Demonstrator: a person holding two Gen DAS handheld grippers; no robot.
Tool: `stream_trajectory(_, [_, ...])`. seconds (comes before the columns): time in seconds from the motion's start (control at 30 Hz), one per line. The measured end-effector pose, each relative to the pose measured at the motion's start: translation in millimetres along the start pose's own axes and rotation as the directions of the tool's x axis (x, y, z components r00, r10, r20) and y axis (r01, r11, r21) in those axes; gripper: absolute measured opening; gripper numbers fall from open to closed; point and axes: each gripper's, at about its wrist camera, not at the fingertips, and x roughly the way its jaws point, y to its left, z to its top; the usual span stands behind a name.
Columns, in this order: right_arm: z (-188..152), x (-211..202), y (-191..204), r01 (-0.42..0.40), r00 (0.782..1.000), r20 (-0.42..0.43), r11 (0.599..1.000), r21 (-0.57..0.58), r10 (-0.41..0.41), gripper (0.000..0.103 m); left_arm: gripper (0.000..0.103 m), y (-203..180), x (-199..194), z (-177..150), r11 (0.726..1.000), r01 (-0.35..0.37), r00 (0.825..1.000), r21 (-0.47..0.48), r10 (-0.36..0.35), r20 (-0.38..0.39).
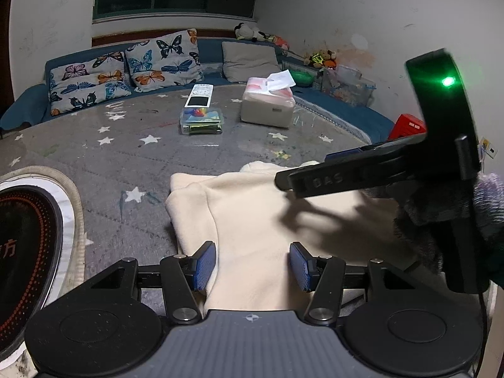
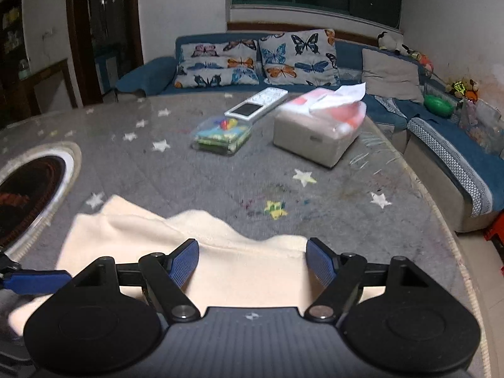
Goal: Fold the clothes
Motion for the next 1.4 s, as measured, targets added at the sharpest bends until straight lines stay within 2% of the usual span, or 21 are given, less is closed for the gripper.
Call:
stream_trajectory(0.13, [3.6,-6.6,5.8,0.010,1.000,0.018,1.000,-0.027,-0.009,0.078,0.055,2.6,-3.6,-0.1,1.000,0.004,1.000,-0.009,-0.004,0.008])
stream_trajectory(0.37, [12.9,-5.1,33.1,-0.056,0.998,0.026,0.995,-0.085,0.058,0.078,0.055,8.2,-9.7,-2.7,1.000,0.002,1.000,-0.028,-0.001,0.017])
stream_trajectory(0.73, [12.1,-15.0,33.2,-0.048,0.998,0.040,0.995,-0.082,0.051,0.079,0.057,10.3,-10.5,-4.3,1.000,0.007,1.000,-0.031,-0.006,0.013])
stream_trajectory(0.87, [11.8,-18.9,32.9,-0.044,0.998,0.045,0.996,-0.080,0.048,0.080,0.061,8.4,-14.6,-5.0,1.000,-0.007,1.000,-0.030,0.007,0.015])
stream_trajectory(0.97, [1.0,-32.3,28.6,-0.039,0.998,0.046,0.996,-0.075,0.042,0.083,0.065,7.2,-19.6,-6.1,0.999,-0.014,1.000,-0.028,0.015,0.022])
stream_trajectory(1.4, [-54.6,-81.8,16.1,0.006,0.999,0.050,0.999,-0.040,-0.004,0.083,0.066,10.4,-28.8,-12.7,0.999,-0.043,0.999,-0.033,0.043,0.019])
